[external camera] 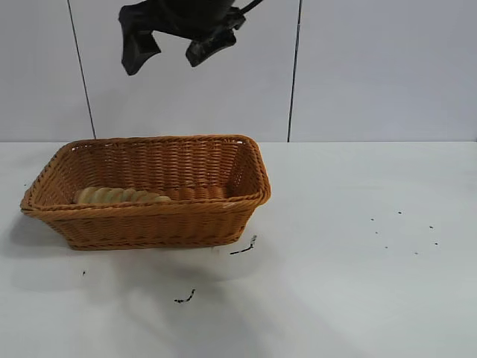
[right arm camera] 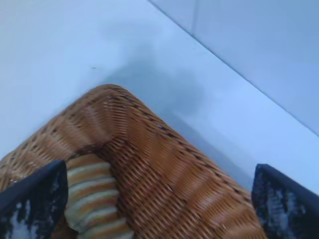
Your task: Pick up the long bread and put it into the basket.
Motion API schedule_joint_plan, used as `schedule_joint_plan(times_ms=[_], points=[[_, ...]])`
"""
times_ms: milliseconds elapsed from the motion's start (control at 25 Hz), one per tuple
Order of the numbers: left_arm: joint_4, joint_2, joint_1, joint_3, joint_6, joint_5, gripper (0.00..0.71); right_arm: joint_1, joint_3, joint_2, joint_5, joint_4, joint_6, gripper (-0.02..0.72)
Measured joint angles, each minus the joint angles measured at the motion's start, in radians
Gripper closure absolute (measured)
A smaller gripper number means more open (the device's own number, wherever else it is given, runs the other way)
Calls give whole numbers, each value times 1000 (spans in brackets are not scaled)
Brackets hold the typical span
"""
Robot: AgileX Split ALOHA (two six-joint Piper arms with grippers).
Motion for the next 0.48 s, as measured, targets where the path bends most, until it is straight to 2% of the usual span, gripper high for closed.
schedule_joint_plan(times_ms=[240, 480], points=[[0, 0, 0, 0, 0, 0, 18, -185, 0, 0, 68, -48, 22, 14], [0, 0, 0, 0, 0, 0, 18, -334, 0, -3, 94, -46, 23, 14]])
